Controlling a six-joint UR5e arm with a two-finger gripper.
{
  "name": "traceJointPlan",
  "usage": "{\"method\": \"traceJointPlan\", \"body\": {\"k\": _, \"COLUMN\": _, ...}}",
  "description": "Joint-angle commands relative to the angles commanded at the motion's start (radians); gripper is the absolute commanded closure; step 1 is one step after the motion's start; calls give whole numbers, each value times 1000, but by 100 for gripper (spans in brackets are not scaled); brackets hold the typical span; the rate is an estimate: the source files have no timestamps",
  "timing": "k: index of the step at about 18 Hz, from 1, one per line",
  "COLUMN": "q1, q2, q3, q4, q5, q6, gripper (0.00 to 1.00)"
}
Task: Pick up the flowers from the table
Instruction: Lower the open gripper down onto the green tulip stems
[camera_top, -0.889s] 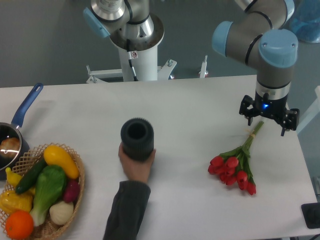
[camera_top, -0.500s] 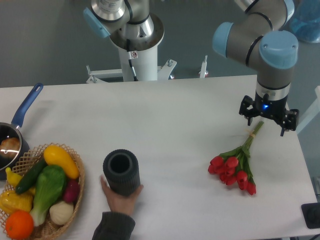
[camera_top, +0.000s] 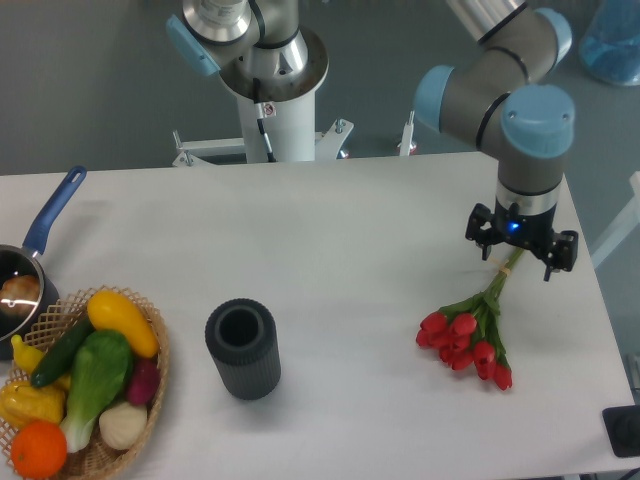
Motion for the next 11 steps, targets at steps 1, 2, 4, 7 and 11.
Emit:
{"method": "traceJointPlan", "body": {"k": 1, "q1": 0, "q2": -6, "q3": 0, "q4": -2, "q5": 0, "q6": 35, "gripper": 0}}
{"method": "traceJointPlan", "body": {"k": 2, "q1": 2, "q2": -18, "q3": -5, "q4": -3, "q5": 2, "q6": 74, "gripper": 0}}
{"method": "traceJointPlan", "body": {"k": 4, "q1": -5, "q2": -43, "q3": -6, "q4": -6, "q5": 2, "q6": 79, "gripper": 0}}
{"method": "traceJointPlan", "body": {"k": 7, "q1": -9, "q2": -58, "q3": -8, "q4": -3, "q5": -5, "q6": 39, "gripper": 0}}
{"method": "traceJointPlan", "body": {"k": 11, "q1": 11, "q2": -83, "q3": 3, "q4": 0, "q5": -8, "q6": 23, "gripper": 0}}
